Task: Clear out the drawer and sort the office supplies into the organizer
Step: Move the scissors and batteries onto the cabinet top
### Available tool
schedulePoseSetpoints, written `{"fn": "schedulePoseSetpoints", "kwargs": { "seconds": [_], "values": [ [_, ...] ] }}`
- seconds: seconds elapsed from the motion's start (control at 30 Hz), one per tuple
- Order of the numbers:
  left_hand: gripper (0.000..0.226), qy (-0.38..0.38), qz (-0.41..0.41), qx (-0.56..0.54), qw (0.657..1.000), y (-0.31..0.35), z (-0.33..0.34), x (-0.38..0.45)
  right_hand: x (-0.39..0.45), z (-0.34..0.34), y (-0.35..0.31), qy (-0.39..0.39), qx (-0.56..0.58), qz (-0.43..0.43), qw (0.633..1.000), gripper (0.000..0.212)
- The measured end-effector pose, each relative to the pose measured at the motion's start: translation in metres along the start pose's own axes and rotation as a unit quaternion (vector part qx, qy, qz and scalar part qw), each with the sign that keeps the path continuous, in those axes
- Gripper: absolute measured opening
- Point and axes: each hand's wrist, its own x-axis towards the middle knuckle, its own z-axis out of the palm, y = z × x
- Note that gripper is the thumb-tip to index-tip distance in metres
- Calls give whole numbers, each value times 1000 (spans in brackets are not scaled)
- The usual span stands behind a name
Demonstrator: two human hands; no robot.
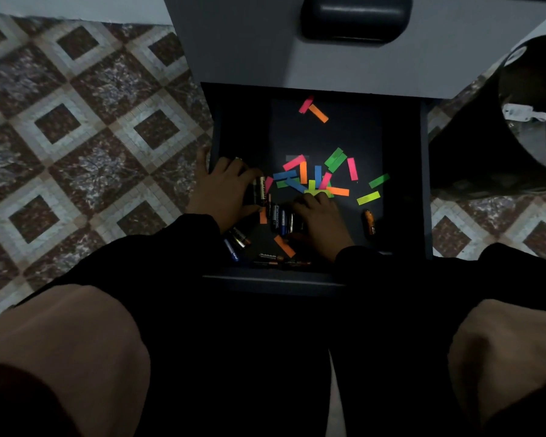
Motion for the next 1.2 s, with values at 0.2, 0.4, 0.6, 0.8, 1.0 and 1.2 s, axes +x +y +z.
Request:
{"fn": "schedulePoseSetpoints", "kwargs": {
  "seconds": [0.2,0.4,0.6,0.8,1.0,1.2],
  "values": [
    [63,21,6,1,1000,-2,4,0,0,2,0,5,-8,-10,1000,59],
    [63,5,3,-46,999,-3,6,2,-2,-11,3,-6,3,-5,1000,55],
    [63,63,4,-74,995,7,-42,5,-14,-66,3,30,-4,-19,999,60],
    [60,167,41,-77,982,17,-110,-3,-30,-148,3,93,-23,-61,994,62],
    [59,221,69,-89,969,26,-192,-7,-49,-234,0,151,-31,-74,985,61],
    [58,272,75,-58,958,25,-244,-1,-54,-301,3,195,-65,-72,976,60]
  ]
}}
